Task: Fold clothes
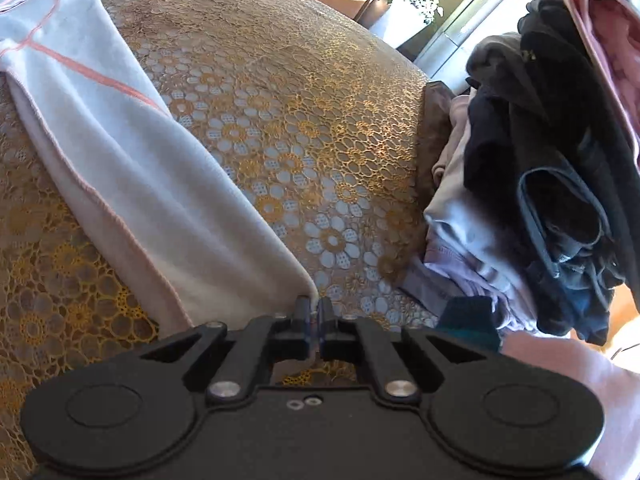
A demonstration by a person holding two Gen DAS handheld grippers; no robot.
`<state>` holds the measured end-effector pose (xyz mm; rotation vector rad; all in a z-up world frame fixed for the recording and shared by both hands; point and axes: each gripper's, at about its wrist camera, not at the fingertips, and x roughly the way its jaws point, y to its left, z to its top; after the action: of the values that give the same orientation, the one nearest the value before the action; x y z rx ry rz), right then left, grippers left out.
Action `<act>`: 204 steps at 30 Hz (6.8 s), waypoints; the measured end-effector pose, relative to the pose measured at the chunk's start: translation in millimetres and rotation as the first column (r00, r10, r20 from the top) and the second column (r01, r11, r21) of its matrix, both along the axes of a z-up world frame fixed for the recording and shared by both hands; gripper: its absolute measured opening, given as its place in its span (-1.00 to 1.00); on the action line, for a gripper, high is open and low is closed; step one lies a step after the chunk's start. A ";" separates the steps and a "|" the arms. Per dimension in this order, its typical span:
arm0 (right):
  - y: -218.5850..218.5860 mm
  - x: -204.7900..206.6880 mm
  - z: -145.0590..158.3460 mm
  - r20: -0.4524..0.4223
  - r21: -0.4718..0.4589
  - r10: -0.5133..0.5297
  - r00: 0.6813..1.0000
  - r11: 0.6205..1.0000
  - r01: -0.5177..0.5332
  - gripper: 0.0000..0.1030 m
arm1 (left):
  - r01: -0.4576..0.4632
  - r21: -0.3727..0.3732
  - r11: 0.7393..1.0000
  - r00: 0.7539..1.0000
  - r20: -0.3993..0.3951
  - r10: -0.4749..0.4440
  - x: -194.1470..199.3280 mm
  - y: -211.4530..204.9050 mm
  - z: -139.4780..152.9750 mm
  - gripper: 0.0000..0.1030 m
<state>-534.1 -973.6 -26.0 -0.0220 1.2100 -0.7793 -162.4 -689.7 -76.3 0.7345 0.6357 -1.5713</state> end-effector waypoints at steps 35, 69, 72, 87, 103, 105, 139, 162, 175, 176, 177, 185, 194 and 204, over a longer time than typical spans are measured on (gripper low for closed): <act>96.1 360.3 39.9 0.291 0.065 0.583 0.759 0.779 -0.623 1.00 | -0.450 0.097 0.888 0.889 0.139 0.435 275.2 213.9 47.9 0.96; 109.3 363.4 8.4 0.239 0.115 0.414 0.878 0.886 -0.449 1.00 | -0.385 0.238 0.892 0.892 -0.154 0.426 323.9 305.0 39.3 -0.81; 116.8 366.6 9.9 0.206 0.085 0.433 0.877 0.885 -0.457 1.00 | -0.384 0.237 0.892 0.891 -0.159 0.426 313.0 314.1 44.0 -0.56; 285.1 409.4 41.9 0.175 -0.032 0.776 0.606 0.620 -0.784 1.00 | -0.370 0.235 0.899 0.926 0.009 0.378 243.0 404.0 46.2 0.25; 239.9 344.9 16.8 0.146 0.062 0.434 0.889 0.893 -0.446 1.00 | -0.509 0.037 0.860 0.849 0.187 0.494 263.0 395.8 26.7 -0.93; 235.4 341.8 7.9 0.119 0.088 0.414 0.902 0.901 -0.425 1.00 | -0.573 0.012 0.819 0.795 0.251 0.553 284.5 401.3 28.3 -0.94; 73.8 332.3 46.8 0.364 0.060 0.354 0.861 0.914 -0.401 1.00 | -0.281 0.019 0.960 0.960 0.022 0.281 252.4 131.0 65.5 0.27; 17.6 372.3 4.9 0.397 0.172 0.374 0.838 0.867 -0.468 1.00 | -0.203 0.063 0.977 0.972 -0.106 0.209 265.8 -0.7 12.7 -0.66; -35.3 424.1 13.3 0.295 0.003 0.312 0.903 0.945 -0.328 1.00 | -0.337 -0.025 0.941 0.926 0.170 0.336 281.7 -90.8 19.4 -0.69; -40.5 428.0 12.5 0.293 0.001 0.301 0.908 0.949 -0.315 1.00 | -0.331 -0.014 0.943 0.929 0.169 0.329 280.3 -91.5 17.7 -0.69; -40.7 428.0 7.4 0.281 0.032 0.301 0.911 0.946 -0.322 1.00 | -0.325 -0.003 0.946 0.932 0.168 0.321 279.0 -92.1 16.0 -0.69; 10.9 353.6 39.7 0.338 0.115 0.362 0.869 0.900 -0.420 1.00 | -0.215 0.035 0.976 0.973 0.094 0.211 248.9 -25.7 43.4 0.50; 99.0 250.7 51.4 0.336 0.219 0.341 0.878 0.878 -0.425 1.00 | -0.077 0.102 0.992 0.996 0.041 0.073 155.7 89.3 40.7 0.50; 200.5 169.5 36.3 0.283 0.228 0.369 0.886 0.871 -0.435 1.00 | 0.022 0.123 0.992 0.994 0.103 -0.034 68.9 182.1 32.7 0.50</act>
<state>-364.6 -773.1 10.3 0.0503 1.0368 -0.2233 -93.4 -507.6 -43.7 0.9148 0.6498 -1.5187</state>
